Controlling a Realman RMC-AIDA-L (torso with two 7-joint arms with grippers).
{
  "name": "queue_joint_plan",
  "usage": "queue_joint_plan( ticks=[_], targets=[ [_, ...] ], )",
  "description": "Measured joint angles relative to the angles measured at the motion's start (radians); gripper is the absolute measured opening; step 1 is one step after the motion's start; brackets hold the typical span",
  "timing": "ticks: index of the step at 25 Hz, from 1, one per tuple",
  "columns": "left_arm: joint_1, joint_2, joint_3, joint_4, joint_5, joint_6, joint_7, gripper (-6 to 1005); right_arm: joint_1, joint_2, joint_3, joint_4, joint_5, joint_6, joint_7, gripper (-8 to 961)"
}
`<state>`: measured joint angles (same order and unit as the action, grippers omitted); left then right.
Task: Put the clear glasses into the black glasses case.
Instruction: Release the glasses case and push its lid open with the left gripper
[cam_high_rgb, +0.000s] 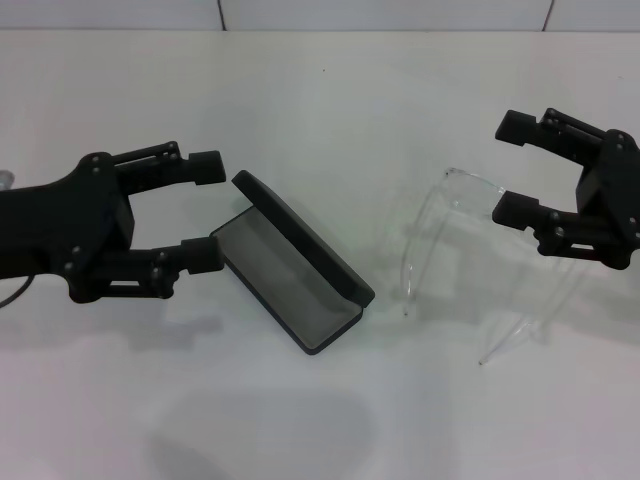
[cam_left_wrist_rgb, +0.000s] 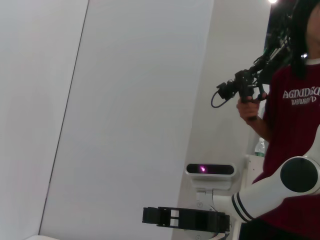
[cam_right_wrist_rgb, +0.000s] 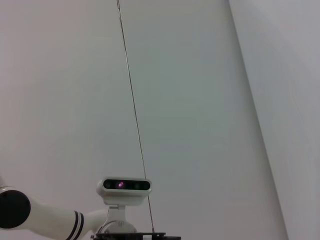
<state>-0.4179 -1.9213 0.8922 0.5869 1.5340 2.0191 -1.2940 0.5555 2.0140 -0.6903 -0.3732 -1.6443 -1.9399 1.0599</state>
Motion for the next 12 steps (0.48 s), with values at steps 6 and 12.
queue_joint_plan(
  ticks=[6, 12],
  targets=[
    [0.023, -0.009, 0.0, -0.016, 0.001, -0.001, 0.035, 854, -0.02, 0.0, -0.008, 0.002, -0.001, -0.012, -0.006, 869],
    [0.064, -0.019, 0.0, -0.017, -0.021, 0.001, 0.041, 852, -0.026, -0.023, -0.005, -0.01, -0.001, -0.082, 0.047, 868]
  ],
)
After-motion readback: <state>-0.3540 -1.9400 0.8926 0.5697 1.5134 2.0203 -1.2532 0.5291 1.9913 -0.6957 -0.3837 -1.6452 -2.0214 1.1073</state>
